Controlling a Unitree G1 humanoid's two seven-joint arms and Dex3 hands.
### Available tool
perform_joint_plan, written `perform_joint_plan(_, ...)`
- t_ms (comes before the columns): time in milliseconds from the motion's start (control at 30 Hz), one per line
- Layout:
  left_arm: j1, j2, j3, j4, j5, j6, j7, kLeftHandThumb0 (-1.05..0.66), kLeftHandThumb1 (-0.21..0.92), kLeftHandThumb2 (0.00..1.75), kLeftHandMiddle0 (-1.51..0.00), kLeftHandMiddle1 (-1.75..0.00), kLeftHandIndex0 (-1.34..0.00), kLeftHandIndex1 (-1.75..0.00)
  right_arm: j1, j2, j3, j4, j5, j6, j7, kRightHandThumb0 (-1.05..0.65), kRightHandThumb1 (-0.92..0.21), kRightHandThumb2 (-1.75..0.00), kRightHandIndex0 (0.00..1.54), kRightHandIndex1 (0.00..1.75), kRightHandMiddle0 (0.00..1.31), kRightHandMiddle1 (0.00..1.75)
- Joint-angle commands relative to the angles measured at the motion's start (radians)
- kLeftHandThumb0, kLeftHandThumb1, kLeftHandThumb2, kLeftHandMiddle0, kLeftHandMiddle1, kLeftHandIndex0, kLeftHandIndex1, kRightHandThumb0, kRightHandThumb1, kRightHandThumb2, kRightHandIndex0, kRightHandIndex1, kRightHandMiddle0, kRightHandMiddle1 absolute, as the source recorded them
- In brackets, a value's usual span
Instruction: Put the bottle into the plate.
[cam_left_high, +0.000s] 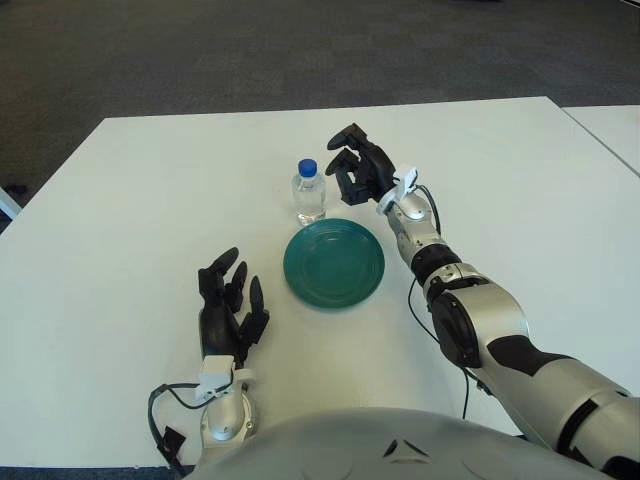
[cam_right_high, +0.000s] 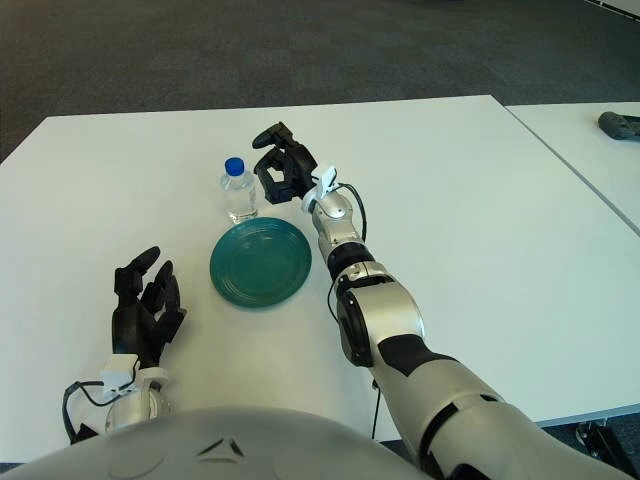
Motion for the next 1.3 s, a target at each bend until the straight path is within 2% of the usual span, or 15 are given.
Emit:
perform_joint_plan(0, 0.002, -0.028, -0.002, 0.002, 0.002, -0.018, 0.008, -0.7, 0.92, 0.6, -0.51, -0.1, -0.04, -0.97, 0.007, 0.005, -0.009, -0.012, 0.017, 0.01, 0.013, -0.47, -0.36, -1.25, 0.9, 1.75, 0.58, 1.75)
perform_joint_plan(200, -0.001, -0.03, -0.004, 0.006, -0.003, -0.023, 0.009, -0.71, 0.92, 0.59, -0.52, -0.1, -0.05, -0.97, 0.005, 0.003, -0.002, -0.001, 0.005, 0.031, 0.004, -0.46, -0.39, -1.21, 0.84, 1.75, 0.55, 1.75)
perform_joint_plan(300, -0.001, -0.03, -0.004, 0.008, -0.007, -0.023, 0.008, -0.72, 0.92, 0.58, -0.53, -0.11, -0.06, -0.98, -0.004, 0.001, 0.004, 0.014, -0.008, 0.054, -0.011, -0.39, -0.75, -0.69, 0.48, 1.29, 0.37, 1.68)
perform_joint_plan(333, -0.002, -0.031, -0.004, 0.008, -0.006, -0.023, 0.008, -0.72, 0.92, 0.57, -0.53, -0.11, -0.06, -0.98, -0.006, -0.002, 0.008, 0.015, -0.011, 0.064, -0.009, -0.38, -0.78, -0.64, 0.45, 1.24, 0.35, 1.68)
perform_joint_plan(367, -0.002, -0.031, -0.005, 0.008, -0.006, -0.022, 0.007, -0.72, 0.92, 0.57, -0.53, -0.11, -0.06, -0.98, -0.008, -0.005, 0.01, 0.015, -0.014, 0.072, -0.007, -0.48, -0.82, -0.55, 0.37, 1.05, 0.24, 1.49)
perform_joint_plan(400, -0.002, -0.03, -0.005, 0.007, -0.006, -0.022, 0.007, -0.72, 0.92, 0.57, -0.53, -0.11, -0.06, -0.98, -0.013, -0.01, 0.017, 0.019, -0.022, 0.083, -0.008, -0.52, -0.83, -0.52, 0.36, 0.96, 0.21, 1.41)
perform_joint_plan(467, -0.001, -0.029, -0.005, 0.007, -0.005, -0.022, 0.008, -0.72, 0.92, 0.58, -0.53, -0.11, -0.06, -0.98, -0.023, -0.021, 0.031, 0.027, -0.039, 0.099, -0.011, -0.68, -0.88, -0.45, 0.29, 0.65, 0.09, 1.18)
perform_joint_plan(533, 0.0, -0.028, -0.003, 0.007, -0.003, -0.023, 0.009, -0.72, 0.92, 0.58, -0.53, -0.11, -0.07, -0.98, -0.036, -0.043, 0.064, 0.038, -0.083, 0.115, -0.028, -0.78, -0.9, -0.41, 0.24, 0.47, 0.04, 1.01)
perform_joint_plan(600, 0.003, -0.026, -0.002, 0.006, 0.002, -0.023, 0.01, -0.73, 0.92, 0.59, -0.52, -0.11, -0.06, -0.98, -0.047, -0.07, 0.113, 0.046, -0.149, 0.126, -0.06, -0.91, -0.91, -0.49, 0.18, 0.27, 0.02, 0.75)
perform_joint_plan(633, 0.005, -0.026, -0.002, 0.006, 0.004, -0.022, 0.011, -0.73, 0.92, 0.59, -0.52, -0.11, -0.06, -0.98, -0.051, -0.082, 0.142, 0.049, -0.188, 0.128, -0.082, -0.93, -0.91, -0.5, 0.17, 0.24, 0.01, 0.71)
perform_joint_plan(667, 0.005, -0.026, -0.002, 0.005, 0.005, -0.022, 0.011, -0.73, 0.92, 0.6, -0.52, -0.11, -0.06, -0.98, -0.052, -0.088, 0.159, 0.049, -0.211, 0.129, -0.095, -0.97, -0.92, -0.54, 0.13, 0.17, 0.01, 0.58)
perform_joint_plan(800, 0.008, -0.026, -0.003, 0.001, 0.003, -0.022, 0.01, -0.73, 0.92, 0.59, -0.52, -0.1, -0.06, -0.97, -0.056, -0.106, 0.208, 0.06, -0.275, 0.132, -0.125, -1.03, -0.92, -0.63, 0.05, 0.06, 0.0, 0.32)
perform_joint_plan(1000, 0.011, -0.028, -0.007, -0.002, -0.005, -0.026, 0.008, -0.73, 0.92, 0.57, -0.52, -0.11, -0.06, -0.97, -0.066, -0.112, 0.239, 0.077, -0.308, 0.156, -0.115, -1.05, -0.92, -0.7, 0.01, 0.01, 0.0, 0.08)
perform_joint_plan(1267, 0.014, -0.029, -0.016, -0.002, 0.001, -0.032, 0.011, -0.73, 0.92, 0.56, -0.52, -0.11, -0.06, -0.97, -0.07, -0.117, 0.264, 0.092, -0.331, 0.14, -0.106, -1.05, -0.92, -0.72, 0.0, 0.0, 0.0, 0.0)
